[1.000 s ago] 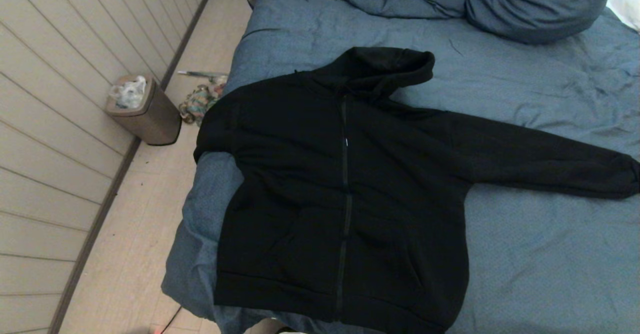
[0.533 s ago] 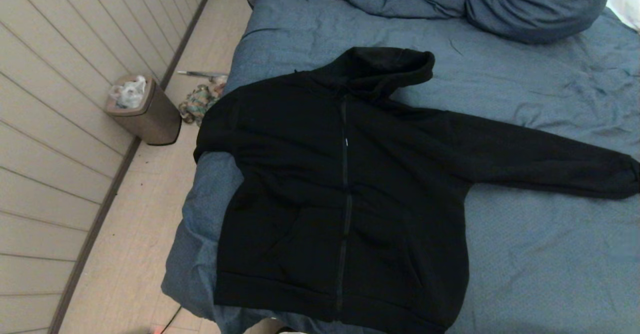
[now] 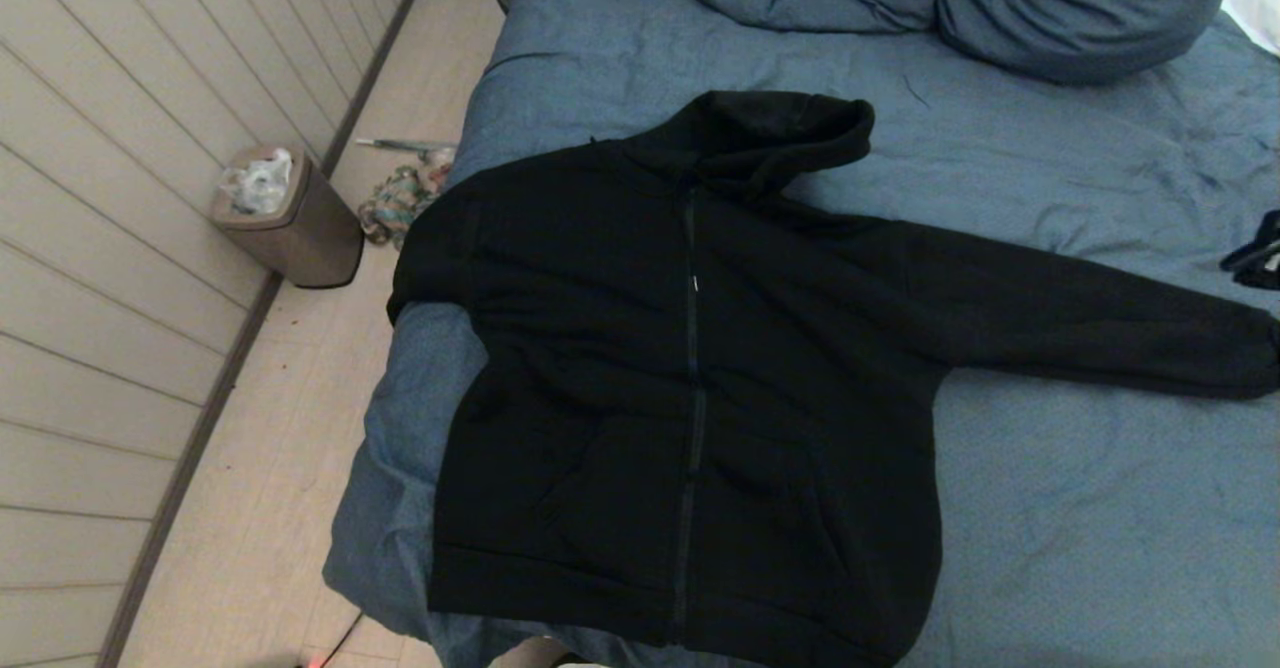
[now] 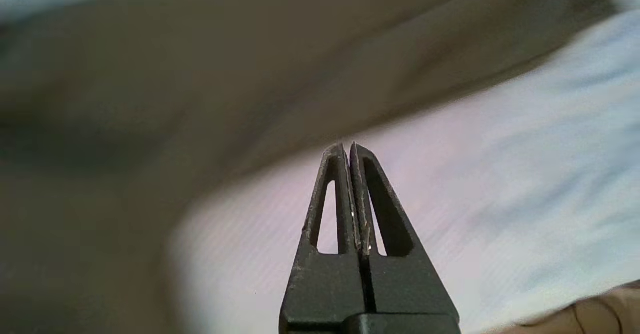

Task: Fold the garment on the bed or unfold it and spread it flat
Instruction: Fold the black sweatshirt

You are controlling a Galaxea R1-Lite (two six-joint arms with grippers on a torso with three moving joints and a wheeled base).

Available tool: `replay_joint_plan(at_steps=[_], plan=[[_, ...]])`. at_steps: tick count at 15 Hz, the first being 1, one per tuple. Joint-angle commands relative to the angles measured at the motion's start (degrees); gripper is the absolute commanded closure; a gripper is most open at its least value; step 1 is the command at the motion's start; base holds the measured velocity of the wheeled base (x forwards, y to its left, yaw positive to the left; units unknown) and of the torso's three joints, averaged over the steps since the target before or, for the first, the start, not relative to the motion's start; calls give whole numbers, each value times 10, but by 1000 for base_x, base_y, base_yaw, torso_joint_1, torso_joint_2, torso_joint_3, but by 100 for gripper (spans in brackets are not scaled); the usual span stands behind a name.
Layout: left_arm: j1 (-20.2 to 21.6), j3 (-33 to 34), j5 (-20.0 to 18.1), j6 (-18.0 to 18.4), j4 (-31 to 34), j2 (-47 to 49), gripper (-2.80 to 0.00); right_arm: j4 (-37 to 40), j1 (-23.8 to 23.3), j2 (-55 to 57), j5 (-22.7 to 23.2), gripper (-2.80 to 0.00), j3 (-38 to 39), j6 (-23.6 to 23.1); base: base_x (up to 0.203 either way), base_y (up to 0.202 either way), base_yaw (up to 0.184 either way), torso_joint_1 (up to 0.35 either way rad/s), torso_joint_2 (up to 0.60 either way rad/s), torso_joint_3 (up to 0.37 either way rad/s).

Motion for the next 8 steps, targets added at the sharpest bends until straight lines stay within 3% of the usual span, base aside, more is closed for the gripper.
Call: replay_joint_plan(at_steps=[1,6,7,8], plan=[[0,2,0,0,0,1,0,1,-62,152,4,0,-81,2,0,0,0,0,0,0],[0,2,-1,-3,-1,1,0,1,-174,353,13,0,-298,20,0,0,0,0,0,0],[0,2,-1,-3,-1,1,0,-13,-185,373,15,-50,-305,33,0,0,0,0,0,0],[0,2,-1,-4,-1,1,0,-31,-188,390,16,-280,-307,51,0,0,0,0,0,0]])
